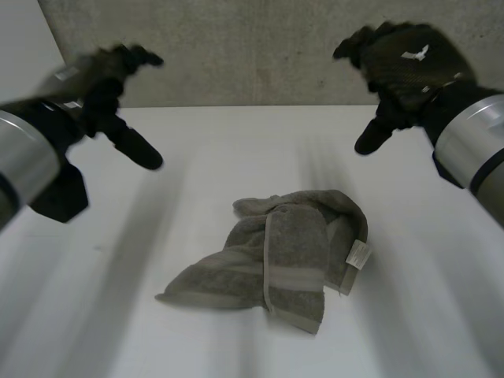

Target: Fold the towel.

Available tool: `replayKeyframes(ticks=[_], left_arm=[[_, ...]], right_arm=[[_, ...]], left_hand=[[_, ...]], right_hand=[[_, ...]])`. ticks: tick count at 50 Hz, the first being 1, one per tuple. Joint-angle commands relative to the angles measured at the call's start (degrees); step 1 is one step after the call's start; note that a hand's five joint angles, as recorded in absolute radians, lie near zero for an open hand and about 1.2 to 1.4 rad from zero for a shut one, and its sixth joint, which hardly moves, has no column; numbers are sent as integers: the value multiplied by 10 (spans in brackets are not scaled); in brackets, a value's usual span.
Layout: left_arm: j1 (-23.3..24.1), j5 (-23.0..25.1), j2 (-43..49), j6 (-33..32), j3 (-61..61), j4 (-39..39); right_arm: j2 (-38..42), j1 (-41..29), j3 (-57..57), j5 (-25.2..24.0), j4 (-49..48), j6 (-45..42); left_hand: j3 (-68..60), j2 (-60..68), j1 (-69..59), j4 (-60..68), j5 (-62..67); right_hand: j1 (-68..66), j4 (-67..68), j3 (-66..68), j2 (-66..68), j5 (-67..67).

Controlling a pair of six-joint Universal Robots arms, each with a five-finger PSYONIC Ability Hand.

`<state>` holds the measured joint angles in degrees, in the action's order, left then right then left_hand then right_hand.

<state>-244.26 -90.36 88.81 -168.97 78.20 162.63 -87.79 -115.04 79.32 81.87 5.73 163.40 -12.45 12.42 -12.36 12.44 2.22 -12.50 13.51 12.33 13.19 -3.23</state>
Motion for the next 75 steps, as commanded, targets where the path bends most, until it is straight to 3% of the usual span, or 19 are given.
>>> replayKeyframes(ticks=[1,5,16,25,30,35,38,44,50,52,54,55,57,59,69,71,72,73,75], left_arm=[[49,-7,110,10,-1,1],[95,-24,194,38,-19,4],[137,-61,361,176,-126,-4],[176,-62,479,188,-248,-35],[202,-74,562,187,-354,-85],[203,-104,574,183,-373,-120],[208,-148,564,179,-371,-131],[223,-170,495,160,-306,-150],[222,-170,423,132,-226,-141],[221,-170,400,110,-194,-139],[221,-171,393,96,-184,-139],[220,-172,386,82,-180,-139],[218,-173,378,67,-180,-138],[210,-173,370,51,-183,-138],[142,-169,357,-69,-277,-142],[136,-170,362,-88,-278,-144],[136,-170,362,-88,-278,-144],[136,-170,362,-88,-270,-144],[135,-170,361,-87,-257,-145]], right_arm=[[55,-10,-3,-22,25,-141],[95,-8,-14,-25,27,-201],[155,23,-42,-18,24,-224],[178,33,-45,-18,23,-224],[196,34,-45,-18,22,-225],[221,36,-48,-21,11,-224],[231,36,-48,-27,4,-221],[298,32,-78,-86,-23,-206],[365,26,-104,-212,-3,-118],[376,25,-113,-234,2,-97],[394,13,-138,-239,2,-63],[394,13,-138,-239,2,-63],[409,-4,-166,-226,9,-50],[415,-10,-179,-217,13,-51],[387,-34,-244,-177,43,-42],[373,-34,-240,-168,44,-39],[362,-34,-235,-160,46,-34],[353,-34,-229,-153,51,-33],[348,-27,-226,-153,60,-29]], left_hand=[[-67,67,-68,67,69],[-94,94,-95,94,96],[-94,94,-95,94,96],[-97,97,-98,97,99],[-407,407,-408,407,409],[-675,675,-676,675,677],[-676,676,-676,676,678],[-676,676,-676,676,678],[-676,676,-676,676,678],[-676,676,-676,676,678],[-676,676,-676,676,678],[-676,676,-676,676,678],[-676,676,-676,676,678],[-676,676,-676,676,678],[-676,676,-676,676,678],[-676,676,-676,676,678],[-676,676,-676,676,678],[-676,676,-676,676,678],[-676,676,-676,676,678]], right_hand=[[25,-35,-23,-32,32],[25,-35,-23,-32,32],[25,-35,-23,-32,32],[25,-35,-23,-32,32],[25,-35,-23,-32,32],[25,-35,-23,-32,32],[25,-35,-23,-32,32],[25,-35,-23,-32,32],[25,-35,-23,-32,32],[-43,33,45,36,-36],[-383,373,385,376,-376],[-385,374,386,378,-377],[-664,654,666,657,-657],[-675,665,677,668,-668],[-675,665,677,668,-668],[-595,585,597,588,-588],[-273,263,275,267,-266],[-125,115,127,118,-118],[-122,112,124,115,-115]])
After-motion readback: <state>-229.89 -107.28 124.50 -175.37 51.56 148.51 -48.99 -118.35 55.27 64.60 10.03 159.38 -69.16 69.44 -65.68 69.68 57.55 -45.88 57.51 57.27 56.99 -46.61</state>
